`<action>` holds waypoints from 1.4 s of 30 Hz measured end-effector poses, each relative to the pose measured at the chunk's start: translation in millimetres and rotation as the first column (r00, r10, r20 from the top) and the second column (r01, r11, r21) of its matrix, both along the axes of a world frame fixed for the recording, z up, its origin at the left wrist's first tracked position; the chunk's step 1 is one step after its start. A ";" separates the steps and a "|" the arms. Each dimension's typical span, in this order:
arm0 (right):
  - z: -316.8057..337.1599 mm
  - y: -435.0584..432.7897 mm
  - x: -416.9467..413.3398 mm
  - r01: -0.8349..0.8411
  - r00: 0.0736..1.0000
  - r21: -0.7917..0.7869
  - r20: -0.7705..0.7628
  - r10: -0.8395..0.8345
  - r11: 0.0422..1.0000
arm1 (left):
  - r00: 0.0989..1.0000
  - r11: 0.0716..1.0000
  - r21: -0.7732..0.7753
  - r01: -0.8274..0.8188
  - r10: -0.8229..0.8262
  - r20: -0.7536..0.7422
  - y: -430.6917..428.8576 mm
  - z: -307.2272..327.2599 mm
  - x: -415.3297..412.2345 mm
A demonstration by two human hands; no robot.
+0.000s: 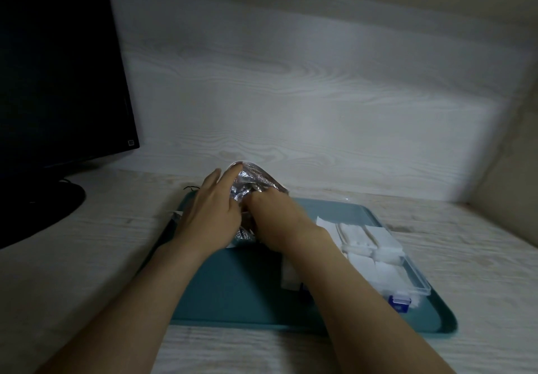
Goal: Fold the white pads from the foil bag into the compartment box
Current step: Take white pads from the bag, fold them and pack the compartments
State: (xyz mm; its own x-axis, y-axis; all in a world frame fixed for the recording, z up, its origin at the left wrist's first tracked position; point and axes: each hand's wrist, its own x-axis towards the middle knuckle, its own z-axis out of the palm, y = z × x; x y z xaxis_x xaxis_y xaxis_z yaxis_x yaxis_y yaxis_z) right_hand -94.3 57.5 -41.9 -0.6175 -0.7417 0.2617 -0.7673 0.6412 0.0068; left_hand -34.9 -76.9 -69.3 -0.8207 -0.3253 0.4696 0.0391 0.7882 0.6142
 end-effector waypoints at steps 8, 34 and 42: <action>1.7 0.0 0.3 0.043 0.999 0.028 0.007 -0.043 0.999 | 0.999 1.000 0.016 0.003 -0.003 -0.037 0.4 -1.0 -1.4; 1.0 10.5 9.4 -0.042 0.978 -0.615 0.138 0.159 0.787 | 0.967 0.999 -0.041 0.032 -0.041 -0.251 -0.4 -0.6 -0.9; 0.3 11.1 1.8 -0.090 0.993 -0.592 0.012 0.121 0.801 | 0.980 1.000 -0.022 -0.007 0.003 -0.200 3.1 1.4 -0.1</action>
State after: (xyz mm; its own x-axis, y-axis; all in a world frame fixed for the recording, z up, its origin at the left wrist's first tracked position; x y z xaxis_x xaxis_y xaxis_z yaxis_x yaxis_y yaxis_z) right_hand -92.5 68.6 -41.6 -0.5674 -0.5147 0.6428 -0.8200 0.4247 -0.3837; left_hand -34.9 -73.8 -67.9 -0.7078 -0.3168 0.6314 0.1555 0.8020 0.5768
